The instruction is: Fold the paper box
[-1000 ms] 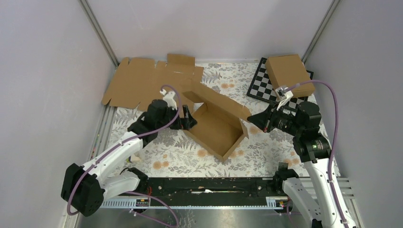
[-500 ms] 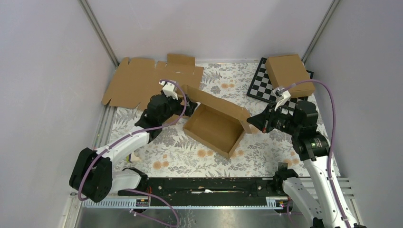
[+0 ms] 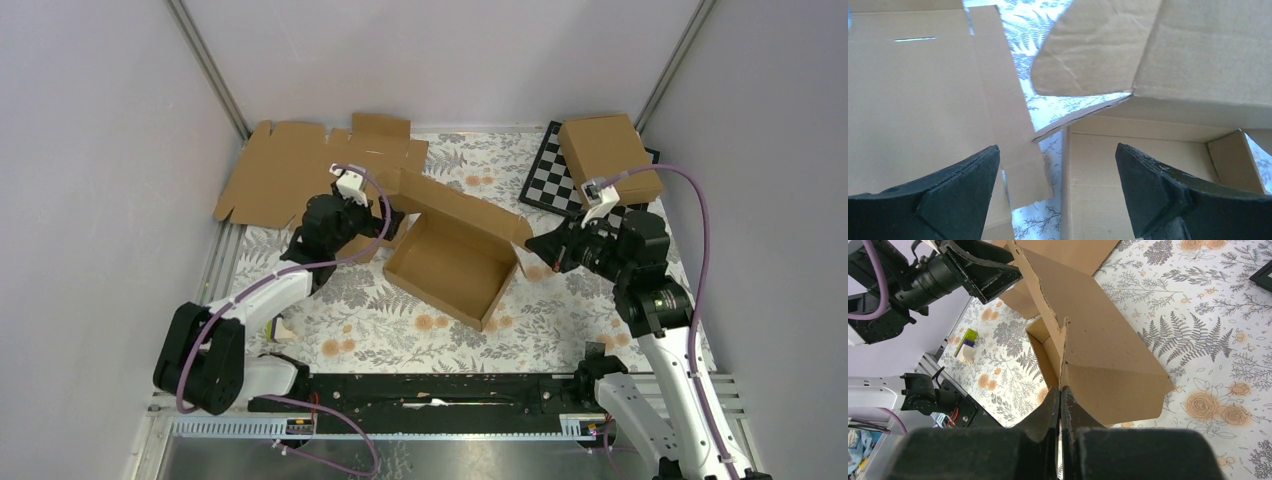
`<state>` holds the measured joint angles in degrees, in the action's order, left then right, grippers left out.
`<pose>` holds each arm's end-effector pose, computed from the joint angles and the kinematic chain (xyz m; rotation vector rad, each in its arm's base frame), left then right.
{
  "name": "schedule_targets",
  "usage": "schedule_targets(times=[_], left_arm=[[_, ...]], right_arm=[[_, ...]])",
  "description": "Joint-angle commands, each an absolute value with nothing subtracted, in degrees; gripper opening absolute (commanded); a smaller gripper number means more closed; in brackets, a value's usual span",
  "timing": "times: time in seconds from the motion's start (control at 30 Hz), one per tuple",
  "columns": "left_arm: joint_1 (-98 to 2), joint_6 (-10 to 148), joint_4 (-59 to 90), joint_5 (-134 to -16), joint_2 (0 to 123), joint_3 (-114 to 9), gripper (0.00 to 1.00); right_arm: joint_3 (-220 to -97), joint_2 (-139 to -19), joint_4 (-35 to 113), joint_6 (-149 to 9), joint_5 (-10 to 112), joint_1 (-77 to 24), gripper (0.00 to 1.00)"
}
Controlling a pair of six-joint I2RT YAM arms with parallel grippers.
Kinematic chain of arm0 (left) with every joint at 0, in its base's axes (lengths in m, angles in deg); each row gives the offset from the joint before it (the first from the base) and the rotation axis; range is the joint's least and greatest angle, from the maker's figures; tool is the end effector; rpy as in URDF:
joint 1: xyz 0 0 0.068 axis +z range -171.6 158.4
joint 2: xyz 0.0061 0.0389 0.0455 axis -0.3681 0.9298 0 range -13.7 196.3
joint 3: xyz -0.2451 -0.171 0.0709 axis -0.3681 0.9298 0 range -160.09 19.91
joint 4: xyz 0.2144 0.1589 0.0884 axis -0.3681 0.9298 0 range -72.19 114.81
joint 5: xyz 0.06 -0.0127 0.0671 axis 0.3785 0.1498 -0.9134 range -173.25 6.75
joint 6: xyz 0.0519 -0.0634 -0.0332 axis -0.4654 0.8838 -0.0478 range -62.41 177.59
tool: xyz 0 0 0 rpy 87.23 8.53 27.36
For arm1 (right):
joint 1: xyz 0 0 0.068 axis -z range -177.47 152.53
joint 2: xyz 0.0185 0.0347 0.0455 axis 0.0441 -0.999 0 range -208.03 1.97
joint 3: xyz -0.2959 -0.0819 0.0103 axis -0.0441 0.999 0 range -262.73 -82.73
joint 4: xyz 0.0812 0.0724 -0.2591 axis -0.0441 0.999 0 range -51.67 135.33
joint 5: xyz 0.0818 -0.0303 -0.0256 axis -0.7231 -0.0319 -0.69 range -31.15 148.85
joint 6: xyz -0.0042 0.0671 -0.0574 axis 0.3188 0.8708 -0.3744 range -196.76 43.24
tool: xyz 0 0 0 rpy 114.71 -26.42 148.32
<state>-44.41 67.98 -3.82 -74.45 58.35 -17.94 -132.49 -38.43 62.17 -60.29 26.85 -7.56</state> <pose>0.2990 -0.1387 0.2655 0.3081 1.7954 -0.5505 0.1706 0.0726 0.3748 -0.3023 1.8395 0.8317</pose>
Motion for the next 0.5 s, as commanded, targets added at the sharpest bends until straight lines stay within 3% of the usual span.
schedule_targets(times=[0.0,0.17,0.23,0.27,0.33,0.4,0.47], left_arm=[[-43.27,64.74,-12.30,-61.30,62.68,-19.90,0.92],[-42.87,64.76,-11.95,-55.37,65.58,-22.62,0.81],[-42.87,65.39,-12.00,-55.32,65.34,-22.67,0.66],[-42.88,65.26,-11.49,-55.46,65.13,-22.92,0.56],[-42.89,65.07,-9.81,-56.48,64.61,-23.54,0.37],[-42.93,64.97,-8.61,-57.91,63.97,-23.66,0.31],[-42.95,65.08,-8.78,-58.34,63.15,-23.24,0.28]], right_arm=[[-133.72,-38.99,58.71,-59.01,25.64,-7.93,0.00],[-133.42,-39.36,58.59,-58.04,25.48,-7.94,0.00],[-133.15,-39.91,58.56,-57.36,25.25,-7.94,0.03],[-132.94,-40.21,58.63,-57.14,25.09,-7.98,0.11],[-132.33,-40.56,58.58,-56.95,24.71,-7.93,0.40],[-131.50,-40.65,58.56,-56.84,24.67,-7.93,0.63],[-130.61,-40.60,58.57,-57.03,24.95,-7.93,0.78]])
